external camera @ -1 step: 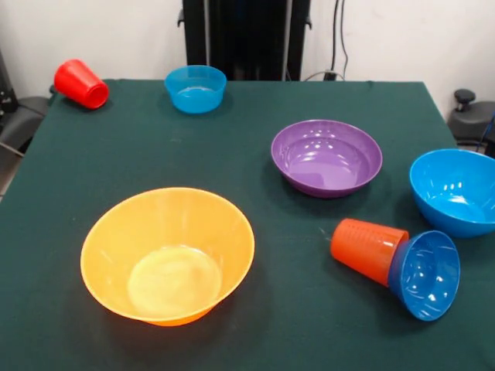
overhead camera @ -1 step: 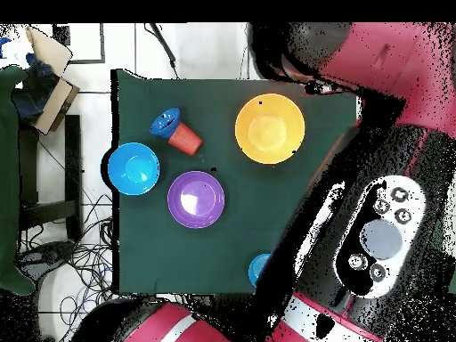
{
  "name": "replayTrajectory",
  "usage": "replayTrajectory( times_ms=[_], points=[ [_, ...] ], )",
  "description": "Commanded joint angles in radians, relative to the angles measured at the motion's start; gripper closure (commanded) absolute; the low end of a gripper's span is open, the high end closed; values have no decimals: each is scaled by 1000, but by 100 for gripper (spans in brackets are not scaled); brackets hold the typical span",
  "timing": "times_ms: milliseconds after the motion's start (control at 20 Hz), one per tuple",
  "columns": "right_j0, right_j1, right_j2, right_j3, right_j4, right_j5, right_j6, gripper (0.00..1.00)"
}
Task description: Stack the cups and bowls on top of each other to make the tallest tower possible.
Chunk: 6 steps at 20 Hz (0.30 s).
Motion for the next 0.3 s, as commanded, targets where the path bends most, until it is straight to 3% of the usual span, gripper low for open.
replayTrajectory(
  times_ms=[50, 300],
  points=[
    [-6, 36, 121, -1, -60, -2, -225, 0],
    [-21, 22, 136, 12, -54, -6, -240, 0]
  ],
)
